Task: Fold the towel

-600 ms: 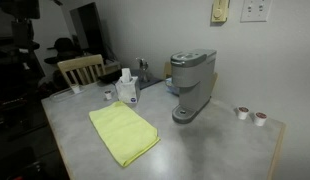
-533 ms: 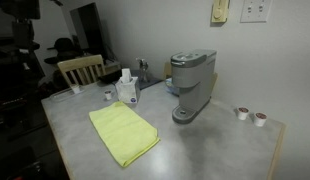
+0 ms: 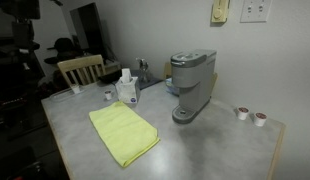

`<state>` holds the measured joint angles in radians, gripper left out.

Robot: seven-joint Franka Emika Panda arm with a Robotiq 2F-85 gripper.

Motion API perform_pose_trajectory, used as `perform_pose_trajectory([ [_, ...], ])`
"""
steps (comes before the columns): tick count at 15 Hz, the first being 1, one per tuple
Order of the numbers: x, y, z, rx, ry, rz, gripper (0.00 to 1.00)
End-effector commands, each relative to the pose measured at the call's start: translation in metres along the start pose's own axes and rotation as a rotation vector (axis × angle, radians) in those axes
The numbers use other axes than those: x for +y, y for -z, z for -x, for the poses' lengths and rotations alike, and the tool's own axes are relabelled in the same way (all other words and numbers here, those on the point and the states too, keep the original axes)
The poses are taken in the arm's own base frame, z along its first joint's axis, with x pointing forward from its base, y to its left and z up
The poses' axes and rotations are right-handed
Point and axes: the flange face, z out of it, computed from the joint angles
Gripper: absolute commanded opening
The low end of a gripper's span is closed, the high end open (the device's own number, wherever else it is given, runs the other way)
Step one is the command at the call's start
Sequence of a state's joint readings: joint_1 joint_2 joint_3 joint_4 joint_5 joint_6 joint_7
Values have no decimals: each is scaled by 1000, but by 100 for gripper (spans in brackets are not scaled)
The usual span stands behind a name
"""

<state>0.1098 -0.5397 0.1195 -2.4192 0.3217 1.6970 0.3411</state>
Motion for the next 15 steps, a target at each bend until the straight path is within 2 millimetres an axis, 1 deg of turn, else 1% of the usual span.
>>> perform_pose_trajectory([
  [1, 0, 0, 0, -1, 0, 0, 100],
  [5, 0, 1, 0, 12, -1, 11, 100],
  [7, 1, -2, -2, 7, -4, 12, 100],
  [12, 3, -20, -16, 10, 0, 33, 100],
  [15, 4, -38, -30, -8, 3, 29, 100],
])
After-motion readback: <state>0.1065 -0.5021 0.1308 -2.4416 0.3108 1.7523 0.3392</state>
